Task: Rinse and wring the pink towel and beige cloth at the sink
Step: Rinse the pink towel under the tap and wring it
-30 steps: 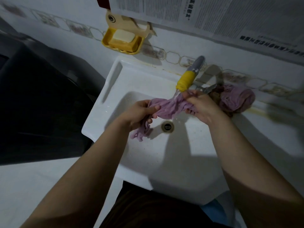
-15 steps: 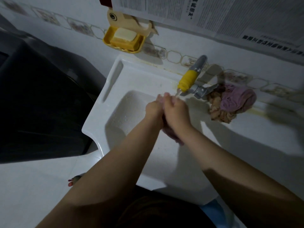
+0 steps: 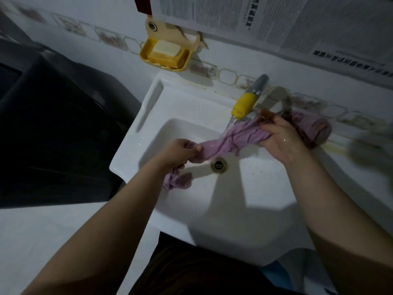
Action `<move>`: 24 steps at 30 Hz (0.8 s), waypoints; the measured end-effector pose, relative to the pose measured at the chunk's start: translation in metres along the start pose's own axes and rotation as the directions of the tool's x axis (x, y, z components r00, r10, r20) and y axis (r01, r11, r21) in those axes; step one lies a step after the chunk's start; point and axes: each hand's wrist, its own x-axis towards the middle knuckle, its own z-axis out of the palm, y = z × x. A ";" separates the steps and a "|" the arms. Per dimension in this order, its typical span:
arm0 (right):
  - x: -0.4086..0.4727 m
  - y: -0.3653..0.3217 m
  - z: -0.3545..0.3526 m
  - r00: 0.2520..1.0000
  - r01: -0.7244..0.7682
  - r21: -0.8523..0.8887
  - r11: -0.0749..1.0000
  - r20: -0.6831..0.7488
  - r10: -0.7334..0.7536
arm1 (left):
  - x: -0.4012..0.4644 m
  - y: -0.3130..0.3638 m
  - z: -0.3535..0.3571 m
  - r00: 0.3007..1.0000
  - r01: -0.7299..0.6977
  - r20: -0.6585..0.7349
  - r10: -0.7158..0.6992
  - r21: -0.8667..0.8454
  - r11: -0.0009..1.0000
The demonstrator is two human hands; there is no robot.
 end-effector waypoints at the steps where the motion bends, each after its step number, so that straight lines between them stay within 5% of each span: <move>1: -0.003 -0.001 -0.004 0.999 0.018 -0.023 1.000 0.041 -0.017 | 0.001 -0.002 -0.004 0.999 -0.011 -0.040 0.011 0.003 1.000; 7: -0.014 0.007 -0.019 0.992 0.023 -0.090 0.996 0.124 -0.012 | 0.009 -0.002 -0.020 0.973 -0.113 -0.197 0.117 0.033 0.993; 10: -0.018 0.026 -0.022 1.000 0.013 -0.518 0.855 0.015 -0.006 | 0.006 0.010 -0.019 0.958 -0.149 -0.255 0.127 -0.066 0.987; 12: -0.022 0.048 -0.018 0.999 0.051 -0.739 0.671 0.041 -0.031 | 0.002 0.023 -0.011 0.970 -0.196 -0.175 0.168 -0.158 0.968; 16: -0.024 0.074 -0.001 0.971 0.225 -0.812 0.539 0.232 -0.057 | -0.006 0.047 0.008 0.956 -0.241 0.124 0.265 -0.177 0.954; 20: -0.020 0.090 0.024 0.957 0.240 -0.719 0.652 0.286 -0.037 | -0.014 0.056 0.017 0.924 -0.197 0.283 0.258 -0.226 0.954; 24: -0.021 0.102 0.038 0.972 -0.027 -0.579 0.815 0.174 0.155 | -0.017 0.066 0.015 0.950 -0.076 0.247 0.191 -0.409 0.910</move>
